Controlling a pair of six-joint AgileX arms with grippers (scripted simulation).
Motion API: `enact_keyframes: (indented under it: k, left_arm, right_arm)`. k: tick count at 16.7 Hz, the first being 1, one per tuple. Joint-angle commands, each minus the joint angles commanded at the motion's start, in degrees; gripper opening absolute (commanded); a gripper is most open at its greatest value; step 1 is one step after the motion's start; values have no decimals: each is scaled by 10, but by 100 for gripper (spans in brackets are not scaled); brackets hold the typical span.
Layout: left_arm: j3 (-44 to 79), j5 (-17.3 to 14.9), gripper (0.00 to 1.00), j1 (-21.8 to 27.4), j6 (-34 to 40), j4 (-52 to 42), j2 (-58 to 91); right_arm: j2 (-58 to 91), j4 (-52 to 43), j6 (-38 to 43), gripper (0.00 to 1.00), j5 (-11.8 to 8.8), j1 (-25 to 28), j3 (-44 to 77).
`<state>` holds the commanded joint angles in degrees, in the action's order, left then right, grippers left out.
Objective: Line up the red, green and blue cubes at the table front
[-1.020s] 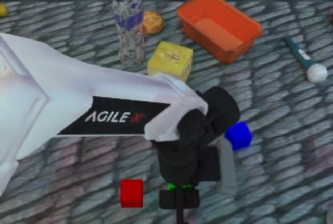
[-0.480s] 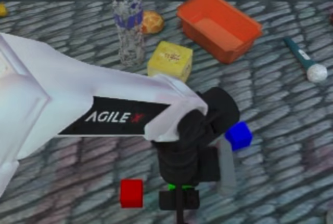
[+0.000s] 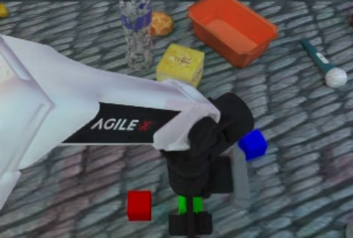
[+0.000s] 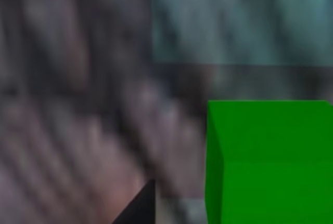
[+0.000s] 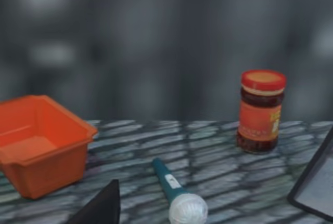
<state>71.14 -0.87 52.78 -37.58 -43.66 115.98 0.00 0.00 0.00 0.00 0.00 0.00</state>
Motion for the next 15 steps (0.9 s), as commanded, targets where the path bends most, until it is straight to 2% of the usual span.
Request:
enact_keyframes:
  k: [9,15]
  left_arm:
    - [2,0,100,0,-1,-2,-1]
    - [60,0,100,-6,-2,-112,-46]
  right_arm:
    - [0,0,0,100,0,0,0]
    - [0,0,0,100,0,0,0]
